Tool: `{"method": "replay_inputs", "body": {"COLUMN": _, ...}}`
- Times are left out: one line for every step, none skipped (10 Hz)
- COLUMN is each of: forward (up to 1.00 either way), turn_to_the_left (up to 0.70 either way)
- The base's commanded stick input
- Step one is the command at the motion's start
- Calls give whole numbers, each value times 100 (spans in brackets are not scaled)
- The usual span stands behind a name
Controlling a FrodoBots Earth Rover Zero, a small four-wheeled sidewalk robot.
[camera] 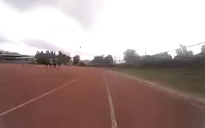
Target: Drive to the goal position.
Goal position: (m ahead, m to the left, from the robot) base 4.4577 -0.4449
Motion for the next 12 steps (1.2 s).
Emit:
{"method": "replay_inputs", "body": {"forward": 70, "turn_to_the_left": 0}}
{"method": "replay_inputs", "body": {"forward": 70, "turn_to_the_left": 0}}
{"method": "replay_inputs", "body": {"forward": 70, "turn_to_the_left": 0}}
{"method": "replay_inputs", "body": {"forward": 70, "turn_to_the_left": 0}}
{"method": "replay_inputs", "body": {"forward": 70, "turn_to_the_left": 0}}
{"method": "replay_inputs", "body": {"forward": 70, "turn_to_the_left": 0}}
{"method": "replay_inputs", "body": {"forward": 70, "turn_to_the_left": 0}}
{"method": "replay_inputs", "body": {"forward": 70, "turn_to_the_left": 0}}
{"method": "replay_inputs", "body": {"forward": 70, "turn_to_the_left": 0}}
{"method": "replay_inputs", "body": {"forward": 70, "turn_to_the_left": 0}}
{"method": "replay_inputs", "body": {"forward": 70, "turn_to_the_left": 0}}
{"method": "replay_inputs", "body": {"forward": 70, "turn_to_the_left": -14}}
